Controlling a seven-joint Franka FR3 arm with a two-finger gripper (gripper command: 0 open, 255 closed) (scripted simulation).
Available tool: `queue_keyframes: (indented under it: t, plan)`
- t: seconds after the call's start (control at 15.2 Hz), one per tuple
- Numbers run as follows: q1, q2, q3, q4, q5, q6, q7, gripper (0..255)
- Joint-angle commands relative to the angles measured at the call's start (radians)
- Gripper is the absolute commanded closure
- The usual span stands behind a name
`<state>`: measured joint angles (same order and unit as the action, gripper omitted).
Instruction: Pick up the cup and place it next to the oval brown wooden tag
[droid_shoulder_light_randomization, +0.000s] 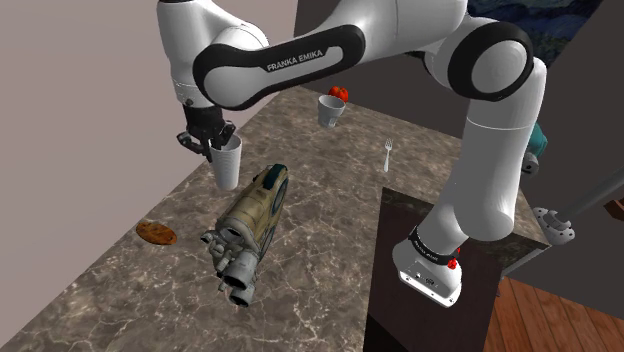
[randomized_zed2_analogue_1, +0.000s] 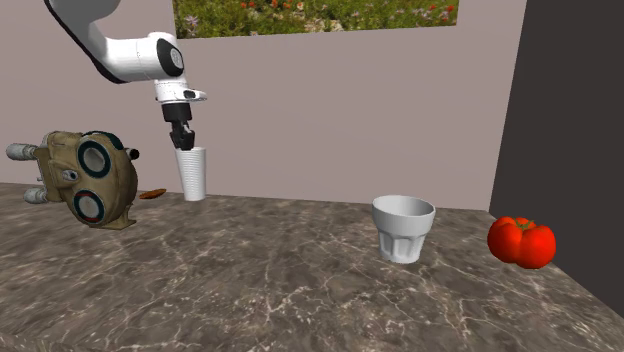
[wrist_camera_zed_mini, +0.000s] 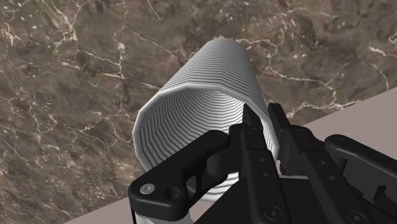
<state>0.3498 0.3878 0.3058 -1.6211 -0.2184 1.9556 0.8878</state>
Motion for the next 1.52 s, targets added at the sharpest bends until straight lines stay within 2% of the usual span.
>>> queue_keyframes:
  t: [0.0, 0.59, 0.66, 0.99, 1.25, 1.45]
  plan:
    - [0.001, 0.005, -0.001, -0.020, -0.004, 0.026, 0.006, 255]
    - [0.001, 0.013, -0.003, -0.033, -0.007, 0.046, 0.010, 255]
    - [0.001, 0.013, -0.003, -0.033, -0.007, 0.046, 0.010, 0]
    - [0.001, 0.013, -0.003, -0.033, -0.007, 0.046, 0.010, 0]
    - [0.007, -0.017, 0.006, 0.052, 0.009, -0.067, -0.002, 0]
    - [0.007, -0.017, 0.006, 0.052, 0.009, -0.067, -0.002, 0]
